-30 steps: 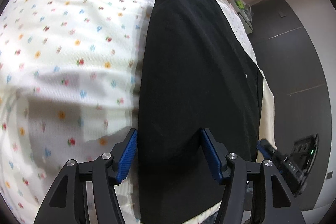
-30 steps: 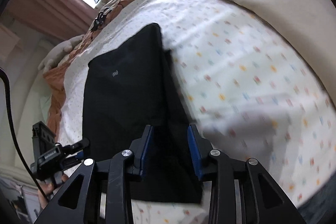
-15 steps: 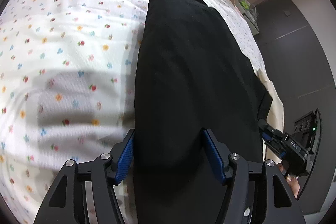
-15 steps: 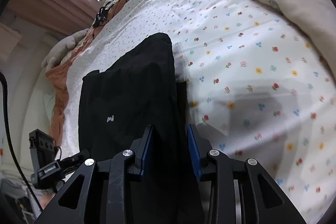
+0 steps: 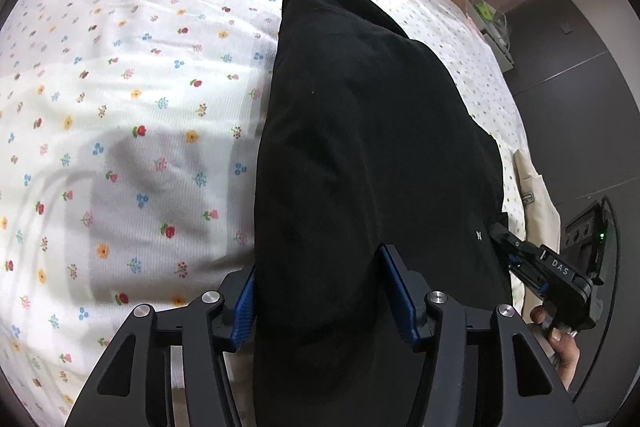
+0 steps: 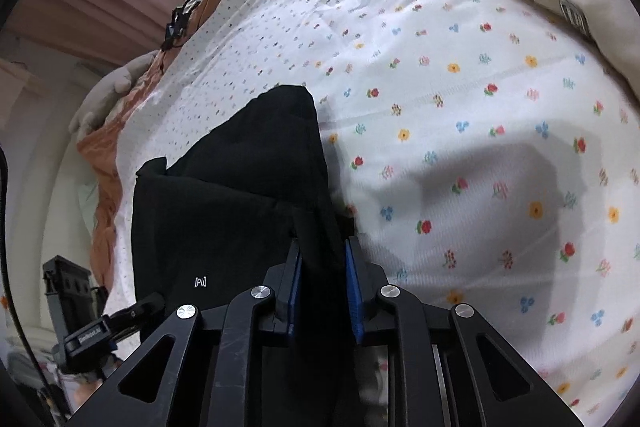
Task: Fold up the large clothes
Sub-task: 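Open the right tool and hold both tools above the folded pants, then close the left tool on the folded black pants while the right tool grips them too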
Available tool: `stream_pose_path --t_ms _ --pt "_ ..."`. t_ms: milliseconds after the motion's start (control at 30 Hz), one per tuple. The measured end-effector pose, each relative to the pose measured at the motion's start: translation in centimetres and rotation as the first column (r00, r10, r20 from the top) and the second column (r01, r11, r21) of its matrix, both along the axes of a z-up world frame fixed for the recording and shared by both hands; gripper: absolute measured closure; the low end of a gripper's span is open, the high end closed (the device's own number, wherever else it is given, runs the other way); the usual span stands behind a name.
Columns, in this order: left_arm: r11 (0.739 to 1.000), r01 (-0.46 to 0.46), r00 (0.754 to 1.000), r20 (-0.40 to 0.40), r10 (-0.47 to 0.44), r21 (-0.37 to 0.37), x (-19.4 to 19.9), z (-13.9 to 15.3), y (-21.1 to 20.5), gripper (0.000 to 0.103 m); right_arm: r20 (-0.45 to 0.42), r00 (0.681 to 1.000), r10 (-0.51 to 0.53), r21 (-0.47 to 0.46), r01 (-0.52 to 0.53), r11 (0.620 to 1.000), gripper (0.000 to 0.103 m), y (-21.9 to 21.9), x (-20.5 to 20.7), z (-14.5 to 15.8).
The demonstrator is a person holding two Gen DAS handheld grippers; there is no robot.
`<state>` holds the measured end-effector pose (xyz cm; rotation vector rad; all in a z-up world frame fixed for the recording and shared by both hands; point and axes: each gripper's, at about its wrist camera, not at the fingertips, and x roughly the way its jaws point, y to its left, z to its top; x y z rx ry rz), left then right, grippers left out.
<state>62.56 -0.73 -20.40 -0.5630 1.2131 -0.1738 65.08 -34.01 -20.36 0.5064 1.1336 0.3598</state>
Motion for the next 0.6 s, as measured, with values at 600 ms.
stream_pose_path --t_ms 600 --pt "0.999 0.010 1.000 0.019 -0.009 -0.051 -0.1 -0.8 0.7 0.041 -0.066 0.990 0.128 0.257 -0.107 0.960 0.039 -0.4 0.0 -2.1"
